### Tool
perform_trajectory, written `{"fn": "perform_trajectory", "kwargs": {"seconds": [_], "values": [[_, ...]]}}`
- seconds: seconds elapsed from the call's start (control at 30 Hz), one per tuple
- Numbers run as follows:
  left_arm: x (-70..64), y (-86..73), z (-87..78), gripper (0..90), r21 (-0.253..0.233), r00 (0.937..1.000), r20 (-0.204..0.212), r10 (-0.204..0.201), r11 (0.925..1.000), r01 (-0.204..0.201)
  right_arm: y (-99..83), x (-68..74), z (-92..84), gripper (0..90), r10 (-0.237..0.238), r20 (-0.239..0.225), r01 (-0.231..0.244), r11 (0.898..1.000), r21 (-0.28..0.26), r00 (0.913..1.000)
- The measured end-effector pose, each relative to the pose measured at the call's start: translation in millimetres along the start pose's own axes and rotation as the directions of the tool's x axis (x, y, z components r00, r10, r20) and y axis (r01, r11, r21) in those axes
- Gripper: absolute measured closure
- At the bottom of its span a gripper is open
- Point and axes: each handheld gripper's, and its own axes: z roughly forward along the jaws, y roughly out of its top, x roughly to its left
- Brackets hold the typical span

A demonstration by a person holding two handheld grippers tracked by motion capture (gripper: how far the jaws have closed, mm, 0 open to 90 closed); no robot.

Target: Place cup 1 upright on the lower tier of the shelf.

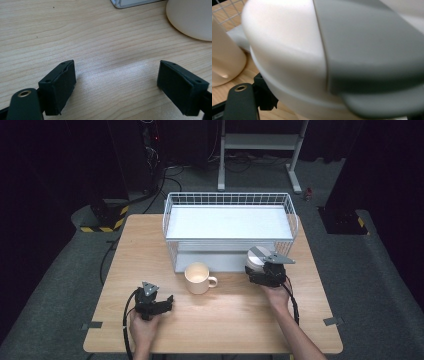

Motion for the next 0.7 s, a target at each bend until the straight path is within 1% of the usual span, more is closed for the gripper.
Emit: {"fn": "perform_trajectory", "kwargs": {"seconds": [0.1,0.2,0.33,0.37,0.4,0.43,0.47,0.57,0.7], "values": [[0.0,0.0,0.1,15.7,-0.001,1.0,-0.001,0.001,1.0,-0.001,-1.9,-2.0,5.4,18.7,0.013,0.015,-0.013,1.0,0.014,0.9998],[0.1,0.0,0.1,15.7,-0.001,1.0,0.0,0.001,1.0,-0.001,-2.0,-3.3,7.5,18.7,0.023,0.023,-0.023,1.0,0.003,0.9995],[0.0,0.1,0.1,15.8,-0.001,1.0,-0.002,0.001,1.0,-0.001,0.8,-4.6,11.0,18.7,0.009,0.026,-0.009,1.0,0.006,0.9996],[-0.2,0.2,0.2,15.7,0.0,1.0,-0.003,0.0,1.0,0.0,1.5,-4.0,12.2,18.8,0.011,0.032,-0.011,1.0,0.009,0.9994],[-0.1,0.3,0.3,15.7,0.0,1.0,-0.003,0.0,1.0,0.0,2.5,-3.9,13.8,18.7,0.0,0.041,-0.001,1.0,0.01,0.9992],[0.0,0.4,0.3,15.7,0.001,1.0,-0.003,0.001,1.0,-0.001,2.8,-3.0,14.4,18.8,0.008,0.046,-0.008,1.0,0.013,0.9989],[0.2,0.7,0.3,15.7,0.004,1.0,-0.004,0.003,1.0,-0.003,3.1,-3.2,16.0,18.8,0.001,0.046,-0.001,1.0,0.006,0.9989],[0.0,0.8,0.6,15.8,0.002,1.0,-0.006,0.002,1.0,-0.002,4.0,-4.4,19.4,18.8,0.004,0.052,-0.004,1.0,0.001,0.9987],[0.0,0.8,0.5,15.8,0.002,1.0,-0.009,0.003,1.0,-0.003,4.4,-5.3,22.1,18.8,-0.013,0.065,0.013,1.0,-0.002,0.9978]]}}
